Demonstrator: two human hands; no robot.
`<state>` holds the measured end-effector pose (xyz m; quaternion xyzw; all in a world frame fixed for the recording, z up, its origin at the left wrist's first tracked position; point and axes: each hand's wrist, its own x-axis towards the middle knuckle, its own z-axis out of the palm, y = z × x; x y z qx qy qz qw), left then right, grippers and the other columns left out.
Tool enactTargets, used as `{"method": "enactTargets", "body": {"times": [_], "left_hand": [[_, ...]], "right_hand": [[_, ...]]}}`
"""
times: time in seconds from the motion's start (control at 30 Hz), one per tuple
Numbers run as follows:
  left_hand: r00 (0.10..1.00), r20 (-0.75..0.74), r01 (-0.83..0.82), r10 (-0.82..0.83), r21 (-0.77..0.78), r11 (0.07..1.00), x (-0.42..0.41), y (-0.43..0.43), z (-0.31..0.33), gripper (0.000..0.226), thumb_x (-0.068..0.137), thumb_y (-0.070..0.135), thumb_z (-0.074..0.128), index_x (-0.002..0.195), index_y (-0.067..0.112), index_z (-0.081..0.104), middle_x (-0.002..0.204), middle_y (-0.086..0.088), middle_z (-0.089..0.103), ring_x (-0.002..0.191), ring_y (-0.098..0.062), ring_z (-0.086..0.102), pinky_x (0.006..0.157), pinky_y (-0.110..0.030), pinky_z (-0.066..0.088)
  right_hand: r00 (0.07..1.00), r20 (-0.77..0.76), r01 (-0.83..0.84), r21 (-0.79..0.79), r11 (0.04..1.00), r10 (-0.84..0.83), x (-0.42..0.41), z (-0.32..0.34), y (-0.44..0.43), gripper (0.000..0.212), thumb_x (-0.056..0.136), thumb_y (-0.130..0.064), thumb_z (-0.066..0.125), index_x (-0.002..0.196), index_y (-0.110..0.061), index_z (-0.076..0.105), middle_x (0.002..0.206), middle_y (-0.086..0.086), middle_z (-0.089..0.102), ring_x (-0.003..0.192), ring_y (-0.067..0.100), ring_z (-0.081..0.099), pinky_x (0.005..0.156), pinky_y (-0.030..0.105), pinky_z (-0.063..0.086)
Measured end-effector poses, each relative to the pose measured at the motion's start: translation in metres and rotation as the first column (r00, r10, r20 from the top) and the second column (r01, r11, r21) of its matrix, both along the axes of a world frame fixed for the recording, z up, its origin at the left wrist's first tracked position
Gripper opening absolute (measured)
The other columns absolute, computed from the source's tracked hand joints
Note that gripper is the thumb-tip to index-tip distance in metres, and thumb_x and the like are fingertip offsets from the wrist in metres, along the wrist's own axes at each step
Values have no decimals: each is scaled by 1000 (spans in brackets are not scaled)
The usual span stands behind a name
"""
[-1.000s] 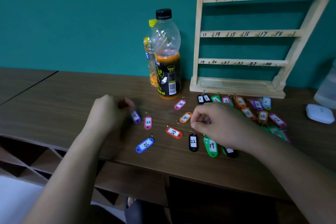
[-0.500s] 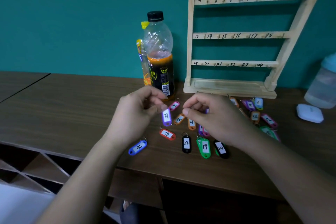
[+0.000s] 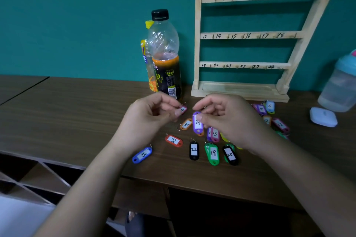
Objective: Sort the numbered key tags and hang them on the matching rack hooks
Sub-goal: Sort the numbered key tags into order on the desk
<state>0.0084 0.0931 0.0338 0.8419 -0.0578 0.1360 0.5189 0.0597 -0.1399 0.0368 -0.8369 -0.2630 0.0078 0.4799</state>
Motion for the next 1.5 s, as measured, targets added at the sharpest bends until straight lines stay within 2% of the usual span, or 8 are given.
{"method": "enactTargets", "body": {"times": [0.17, 0.27, 0.5, 0.67, 0.9, 1.0, 1.2, 1.5], "left_hand": [[988, -111, -58, 108, 385, 921, 4, 28, -10, 12, 90, 32, 82, 97, 38, 74, 89, 18, 76, 74, 5, 65, 75, -26, 53], [977, -171, -33, 129, 474, 880, 1, 40, -8, 13, 86, 34, 85, 93, 39, 75, 89, 22, 75, 86, 4, 67, 83, -26, 53], [928, -367, 133, 61, 479, 868, -10, 53, 0, 15, 81, 35, 89, 91, 35, 77, 86, 16, 77, 82, -4, 70, 81, -28, 54], [988, -124, -14, 87, 499, 867, -2, 20, -8, 9, 88, 38, 83, 93, 38, 76, 88, 20, 74, 88, 4, 65, 71, -8, 43], [998, 10, -54, 58, 555, 830, 29, -33, -27, 10, 92, 35, 77, 101, 33, 73, 91, 14, 63, 83, -1, 58, 69, -15, 40], [997, 15, -65, 70, 587, 807, 40, -42, -30, 12, 94, 38, 75, 104, 31, 73, 97, 13, 58, 84, -2, 54, 66, -8, 34], [992, -25, -84, 127, 623, 777, 52, -49, -32, 10, 94, 33, 76, 101, 29, 72, 106, 6, 59, 96, -13, 59, 78, -24, 41], [989, -57, -85, 135, 527, 846, 45, -50, -20, 8, 94, 30, 75, 87, 30, 71, 90, 13, 68, 81, -5, 63, 59, -14, 40]], "right_hand": [[999, -16, 42, 0, 999, -42, 4, 8, -23, 12, 94, -19, 80, 100, -30, 79, 85, -3, 79, 78, 14, 76, 87, 51, 62], [997, -61, 47, -46, 998, -50, 5, 10, -41, 10, 94, -21, 80, 98, -31, 79, 87, -5, 80, 81, 13, 76, 89, 47, 61], [990, -138, 6, -176, 984, -31, 1, 2, -70, 5, 94, -23, 81, 94, -28, 78, 83, -4, 79, 72, 16, 73, 72, 38, 55], [989, -146, 1, -240, 971, -37, -4, -5, -76, 6, 94, -25, 80, 92, -30, 77, 85, -9, 78, 74, 7, 72, 75, 34, 57], [991, -130, 0, -264, 965, -36, -4, -7, -79, 8, 93, -26, 81, 91, -32, 77, 86, -11, 77, 76, 3, 71, 73, 29, 53], [990, -141, -20, -283, 959, -20, -3, -8, -82, 8, 92, -26, 82, 91, -31, 77, 84, -11, 78, 75, 5, 72, 74, 33, 57], [991, -129, -18, -332, 943, -26, -5, -16, -85, 10, 91, -25, 84, 88, -31, 77, 81, -15, 77, 77, 2, 72, 80, 40, 61], [994, -91, 26, -392, 920, -67, -11, -17, -89, 11, 92, -29, 83, 87, -32, 74, 79, -20, 75, 74, -2, 69, 72, 30, 56]]}}
